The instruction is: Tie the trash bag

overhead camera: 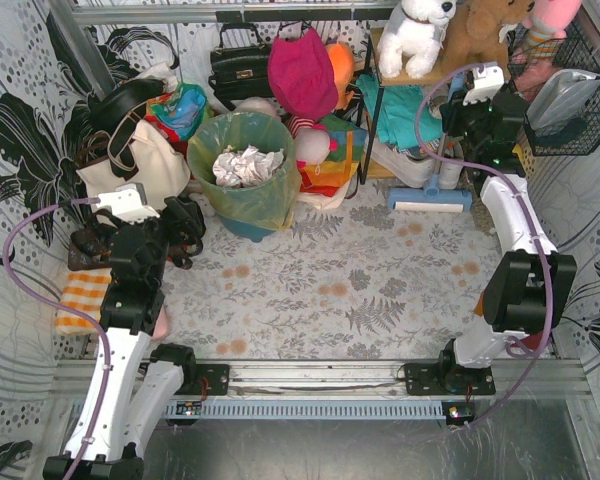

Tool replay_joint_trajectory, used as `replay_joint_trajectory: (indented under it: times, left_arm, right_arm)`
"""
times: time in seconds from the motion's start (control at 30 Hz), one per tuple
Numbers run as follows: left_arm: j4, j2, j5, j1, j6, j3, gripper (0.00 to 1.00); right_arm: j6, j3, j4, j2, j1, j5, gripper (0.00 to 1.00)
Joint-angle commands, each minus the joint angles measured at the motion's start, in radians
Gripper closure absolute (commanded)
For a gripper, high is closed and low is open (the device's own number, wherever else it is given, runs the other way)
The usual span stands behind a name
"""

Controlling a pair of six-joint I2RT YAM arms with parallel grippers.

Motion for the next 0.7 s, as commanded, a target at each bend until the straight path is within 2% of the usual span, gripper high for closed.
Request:
replay_joint_trajectory:
  times: [0.0, 0.03, 0.07, 0.2, 0.27, 0.47, 0.67]
  left_arm:
    - [0.049, -0.015, -0.026, 0.007, 0.017, -0.008, 0.02]
    - [0.049, -0.015, -0.028, 0.007, 0.017, -0.008, 0.02]
    - [0.05, -0.017, -0.028, 0.007, 0.017, -0.008, 0.02]
    - [0.052, -0.015, -0.03, 0.007, 0.017, -0.008, 0.02]
    - [0.053, -0.011, -0.027, 0.007, 0.017, -0.008, 0.02]
    - [0.056, -0.005, -0.025, 0.007, 0.017, -0.007, 0.02]
    - [0.057, 0.009, -0.036, 0.006, 0.007, -0.001, 0.02]
  right_arm:
    - [-0.033, -0.013, 0.199, -0.001, -0.006, -0.032, 0.99]
    - [-0.032, -0.023, 0.21, -0.002, -0.005, -0.031, 0.96]
    - [-0.031, -0.032, 0.218, -0.007, -0.005, -0.031, 0.89]
    - [-0.007, -0.062, 0.248, -0.045, -0.005, -0.001, 0.46]
    - [-0.003, -0.063, 0.242, -0.067, -0.005, 0.022, 0.35]
    - [0.03, -0.059, 0.2, -0.152, -0.005, 0.053, 0.23]
    - [0.131, -0.044, 0.095, -0.227, -0.004, 0.035, 0.21]
